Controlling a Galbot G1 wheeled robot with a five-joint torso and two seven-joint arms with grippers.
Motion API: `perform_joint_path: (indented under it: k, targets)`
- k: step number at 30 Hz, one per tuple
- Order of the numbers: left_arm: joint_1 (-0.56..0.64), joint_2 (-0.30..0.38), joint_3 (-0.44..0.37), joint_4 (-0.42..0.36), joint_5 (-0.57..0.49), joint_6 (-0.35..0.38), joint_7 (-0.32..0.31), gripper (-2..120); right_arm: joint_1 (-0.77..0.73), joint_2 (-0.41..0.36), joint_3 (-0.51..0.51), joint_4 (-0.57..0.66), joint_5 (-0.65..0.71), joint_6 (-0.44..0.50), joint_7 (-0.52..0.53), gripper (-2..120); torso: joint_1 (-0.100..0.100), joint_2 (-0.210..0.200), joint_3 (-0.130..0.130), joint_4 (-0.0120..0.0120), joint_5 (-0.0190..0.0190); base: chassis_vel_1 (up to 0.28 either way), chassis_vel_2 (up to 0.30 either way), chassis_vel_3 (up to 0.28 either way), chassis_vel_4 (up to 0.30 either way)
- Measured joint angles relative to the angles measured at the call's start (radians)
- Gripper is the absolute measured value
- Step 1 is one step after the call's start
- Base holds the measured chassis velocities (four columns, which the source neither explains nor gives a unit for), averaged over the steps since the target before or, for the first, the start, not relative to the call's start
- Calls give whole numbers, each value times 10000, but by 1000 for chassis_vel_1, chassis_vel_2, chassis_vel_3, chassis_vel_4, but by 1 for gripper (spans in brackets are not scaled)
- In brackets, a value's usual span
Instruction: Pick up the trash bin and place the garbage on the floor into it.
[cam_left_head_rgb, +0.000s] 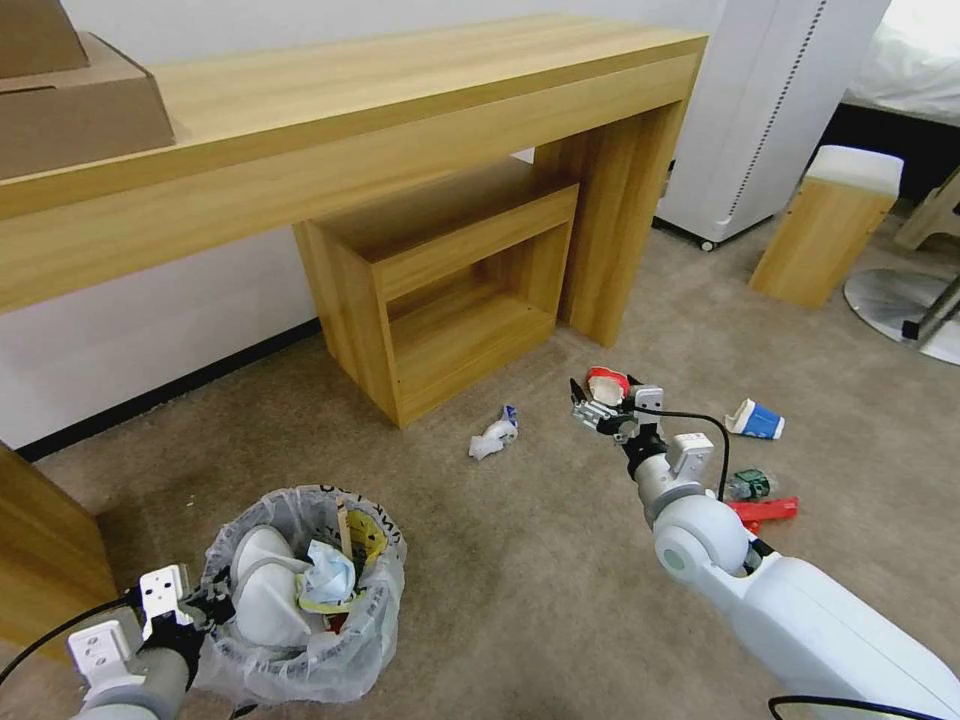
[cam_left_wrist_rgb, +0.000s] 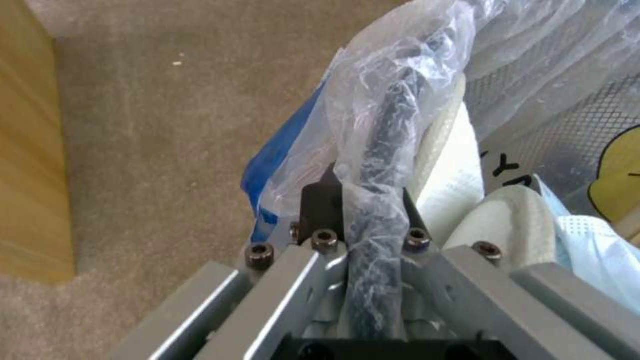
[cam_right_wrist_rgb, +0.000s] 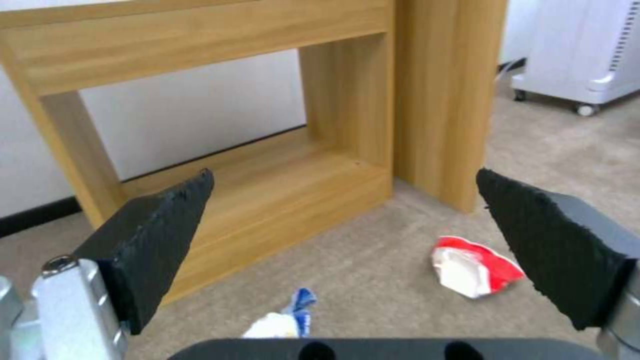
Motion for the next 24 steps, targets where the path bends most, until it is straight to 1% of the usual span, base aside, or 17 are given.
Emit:
perform_joint_path:
  k: [3, 5, 7, 24]
  targets:
    - [-4, 0, -3, -39, -16, -1, 1, 1, -72, 4, 46, 5, -110, 39, -3, 100, 1, 0, 0, -5, 0, -10, -19, -12, -12]
    - [-5, -2, -7, -43, -21, -2, 1, 1, -91, 16, 47, 14, -116, 40, -3, 100, 0, 0, 0, -3, 1, 0, 0, 0, 0]
    - [-3, -6, -35, -44, -25, -3, -26, 1, -123, 36, 70, 25, -128, 39, -3, 100, 0, 0, 0, 4, 0, 0, 0, 0, 0]
    - [-45, -37, -17, 43, -4, -19, -25, 1, -440, 37, 360, -22, -188, -21, -80, 100, -2, 0, -1, 1, 1, 0, 0, 0, 0]
